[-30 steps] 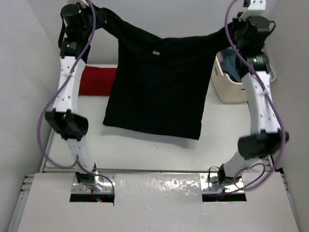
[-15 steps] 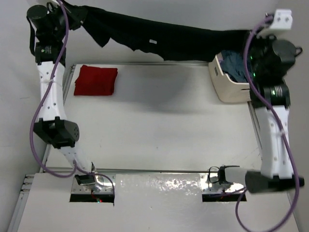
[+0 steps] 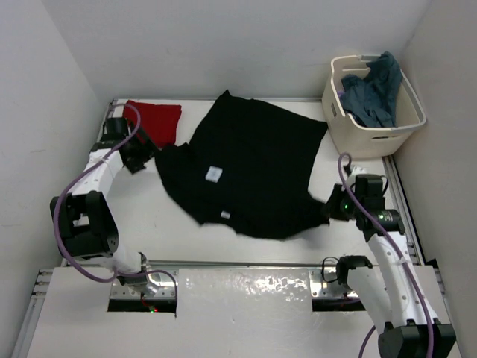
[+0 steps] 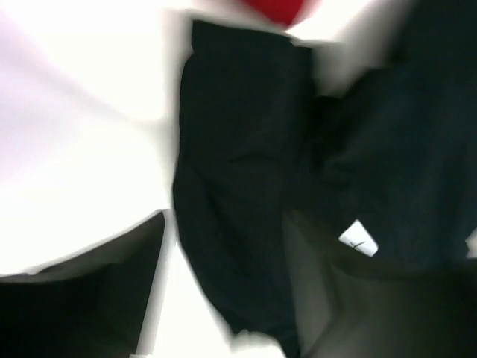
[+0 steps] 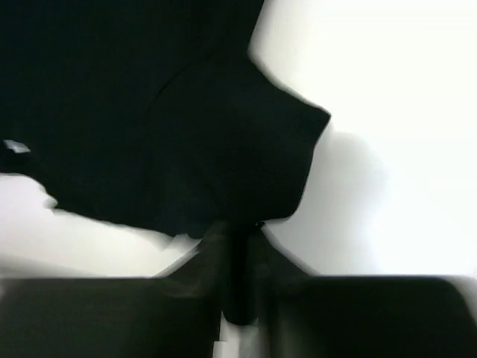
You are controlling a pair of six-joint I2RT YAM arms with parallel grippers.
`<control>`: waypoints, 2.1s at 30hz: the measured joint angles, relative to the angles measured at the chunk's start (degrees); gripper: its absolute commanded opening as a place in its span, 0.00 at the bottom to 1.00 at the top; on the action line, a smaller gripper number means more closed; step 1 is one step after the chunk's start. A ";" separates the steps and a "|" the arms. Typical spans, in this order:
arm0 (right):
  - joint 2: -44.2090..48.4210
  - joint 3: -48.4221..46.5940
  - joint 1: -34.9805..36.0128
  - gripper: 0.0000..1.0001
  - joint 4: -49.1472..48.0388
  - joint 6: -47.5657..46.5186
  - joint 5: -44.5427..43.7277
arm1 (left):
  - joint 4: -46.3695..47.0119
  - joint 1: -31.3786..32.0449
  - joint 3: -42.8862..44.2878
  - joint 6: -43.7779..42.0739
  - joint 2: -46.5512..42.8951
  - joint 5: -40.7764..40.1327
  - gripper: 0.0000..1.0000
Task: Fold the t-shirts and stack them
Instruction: Flatten out the tshirt
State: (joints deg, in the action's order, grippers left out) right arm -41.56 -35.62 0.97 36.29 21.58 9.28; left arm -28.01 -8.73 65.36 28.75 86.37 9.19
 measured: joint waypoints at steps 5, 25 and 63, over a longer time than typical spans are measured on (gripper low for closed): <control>0.81 3.96 0.57 0.99 14.14 -3.50 7.61 | -5.33 -0.07 -4.00 1.84 -0.57 -7.43 0.85; -44.96 -24.39 9.40 0.99 -12.04 -8.11 -7.69 | 5.75 20.00 -19.89 8.98 2.99 -5.22 0.87; -29.35 8.61 22.86 0.99 -23.06 14.05 -16.76 | 6.32 19.15 66.95 -2.38 63.98 -5.16 0.95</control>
State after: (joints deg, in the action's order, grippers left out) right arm -70.91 -27.00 23.83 13.23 35.64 -7.49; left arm -21.69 10.41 132.31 26.37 150.34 4.03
